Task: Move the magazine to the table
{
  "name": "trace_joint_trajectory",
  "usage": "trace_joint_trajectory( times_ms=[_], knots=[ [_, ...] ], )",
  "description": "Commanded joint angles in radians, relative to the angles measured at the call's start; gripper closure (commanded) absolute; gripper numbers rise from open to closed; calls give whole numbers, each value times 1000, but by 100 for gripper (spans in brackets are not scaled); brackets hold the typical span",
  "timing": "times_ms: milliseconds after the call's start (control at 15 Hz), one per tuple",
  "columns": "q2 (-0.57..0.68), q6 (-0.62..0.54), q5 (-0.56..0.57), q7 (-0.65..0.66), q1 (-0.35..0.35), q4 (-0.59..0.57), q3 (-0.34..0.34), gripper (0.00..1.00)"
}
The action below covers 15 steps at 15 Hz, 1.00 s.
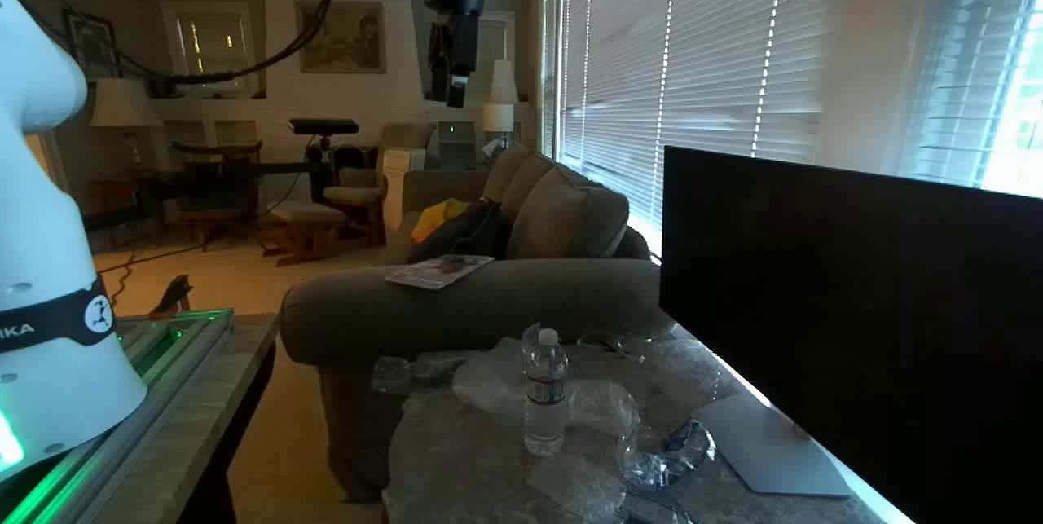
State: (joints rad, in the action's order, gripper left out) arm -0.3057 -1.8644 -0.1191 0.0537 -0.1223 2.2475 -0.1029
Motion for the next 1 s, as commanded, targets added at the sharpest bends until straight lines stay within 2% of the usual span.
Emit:
trace_joint_trajectory(
  times_ms=[0, 600, 933],
  knots=[
    [0, 2, -1, -1, 4, -2, -4, 0],
    [0, 2, -1, -1, 4, -2, -5, 0],
    [94, -66, -41, -75, -42, -3, -31, 0]
  ],
)
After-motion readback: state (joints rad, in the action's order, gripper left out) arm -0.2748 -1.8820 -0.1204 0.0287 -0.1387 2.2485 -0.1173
